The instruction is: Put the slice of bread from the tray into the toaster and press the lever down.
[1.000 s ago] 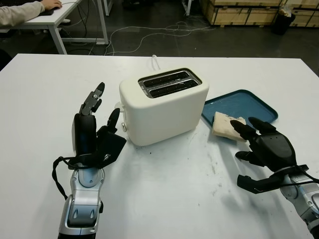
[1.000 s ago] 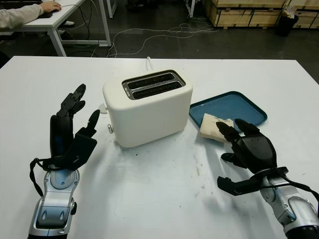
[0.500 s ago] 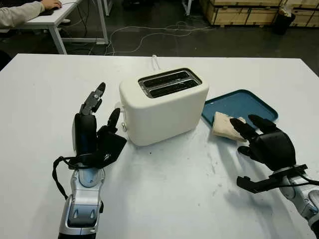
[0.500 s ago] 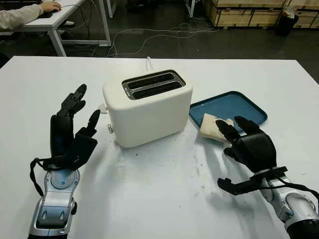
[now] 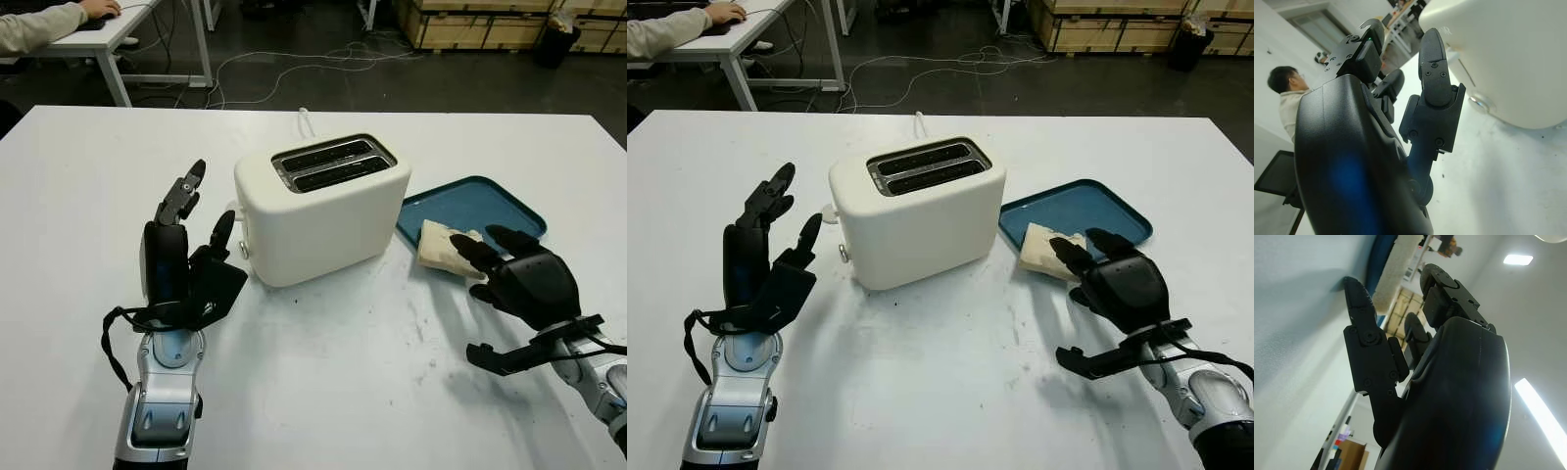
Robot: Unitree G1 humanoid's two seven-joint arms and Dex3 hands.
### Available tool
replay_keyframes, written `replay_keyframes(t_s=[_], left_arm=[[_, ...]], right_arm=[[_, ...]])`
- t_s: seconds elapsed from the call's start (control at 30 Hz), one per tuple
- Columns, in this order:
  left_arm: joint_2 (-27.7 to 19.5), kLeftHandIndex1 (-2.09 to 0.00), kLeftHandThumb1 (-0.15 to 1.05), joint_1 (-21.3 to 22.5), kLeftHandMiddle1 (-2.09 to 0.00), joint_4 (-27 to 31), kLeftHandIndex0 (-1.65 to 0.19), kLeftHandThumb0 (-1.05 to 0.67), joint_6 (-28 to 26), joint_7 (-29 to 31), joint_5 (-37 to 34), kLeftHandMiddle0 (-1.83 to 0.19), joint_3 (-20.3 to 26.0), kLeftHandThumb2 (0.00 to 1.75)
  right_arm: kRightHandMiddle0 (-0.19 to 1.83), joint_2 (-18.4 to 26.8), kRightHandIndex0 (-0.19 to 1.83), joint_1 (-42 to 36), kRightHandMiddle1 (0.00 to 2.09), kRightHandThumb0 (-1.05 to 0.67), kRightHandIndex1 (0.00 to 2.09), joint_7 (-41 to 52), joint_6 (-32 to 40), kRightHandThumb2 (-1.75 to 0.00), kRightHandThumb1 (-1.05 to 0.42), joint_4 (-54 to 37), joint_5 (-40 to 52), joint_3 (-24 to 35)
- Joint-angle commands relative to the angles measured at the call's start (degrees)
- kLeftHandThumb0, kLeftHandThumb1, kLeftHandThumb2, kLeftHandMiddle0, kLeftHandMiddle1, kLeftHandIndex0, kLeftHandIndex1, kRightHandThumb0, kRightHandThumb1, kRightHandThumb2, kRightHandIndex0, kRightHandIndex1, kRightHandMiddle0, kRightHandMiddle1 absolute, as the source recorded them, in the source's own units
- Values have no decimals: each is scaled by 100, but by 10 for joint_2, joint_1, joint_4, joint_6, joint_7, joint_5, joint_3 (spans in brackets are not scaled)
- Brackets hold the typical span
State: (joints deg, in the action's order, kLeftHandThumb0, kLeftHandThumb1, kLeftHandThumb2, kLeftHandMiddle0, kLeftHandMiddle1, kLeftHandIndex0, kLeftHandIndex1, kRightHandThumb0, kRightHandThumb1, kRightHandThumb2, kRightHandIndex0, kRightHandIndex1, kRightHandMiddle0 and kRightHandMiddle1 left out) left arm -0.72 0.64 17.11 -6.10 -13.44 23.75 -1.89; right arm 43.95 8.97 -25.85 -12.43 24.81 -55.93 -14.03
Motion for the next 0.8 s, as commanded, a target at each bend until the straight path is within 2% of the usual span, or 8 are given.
replay_keyframes(t_s=[0.0,0.3,0.57,0.67,0.7,0.73,0.77], left_arm=[[0,-1,92,9,-68,4,-44,-49,7,-4,-1,-23,1,42],[2,0,92,7,-67,8,-42,-46,7,1,-10,-21,2,42],[0,-1,92,6,-67,10,-44,-47,2,-3,3,-23,-2,42],[1,-1,92,7,-67,5,-44,-48,9,-3,-2,-23,0,41],[0,-1,92,7,-67,4,-44,-48,10,-3,-3,-23,0,41],[0,-1,92,7,-67,4,-44,-49,10,-2,-3,-23,0,41],[-1,-1,92,7,-67,4,-44,-49,9,-1,-2,-23,0,41]], right_arm=[[47,10,49,15,1,-35,3,17,8,0,-89,10,-2,-8],[47,7,50,44,0,-35,1,24,8,0,-89,46,-3,-31],[47,5,51,62,1,-30,1,-8,6,-2,-92,71,-8,-53],[57,8,63,63,5,-24,7,-35,-1,-1,-91,74,-11,-59],[66,10,75,63,9,-23,13,-40,0,-1,-92,73,-11,-61],[77,11,75,62,10,-24,42,-42,2,-1,-92,71,-12,-62],[86,12,67,62,11,-25,80,-43,4,-2,-92,69,-12,-63]])
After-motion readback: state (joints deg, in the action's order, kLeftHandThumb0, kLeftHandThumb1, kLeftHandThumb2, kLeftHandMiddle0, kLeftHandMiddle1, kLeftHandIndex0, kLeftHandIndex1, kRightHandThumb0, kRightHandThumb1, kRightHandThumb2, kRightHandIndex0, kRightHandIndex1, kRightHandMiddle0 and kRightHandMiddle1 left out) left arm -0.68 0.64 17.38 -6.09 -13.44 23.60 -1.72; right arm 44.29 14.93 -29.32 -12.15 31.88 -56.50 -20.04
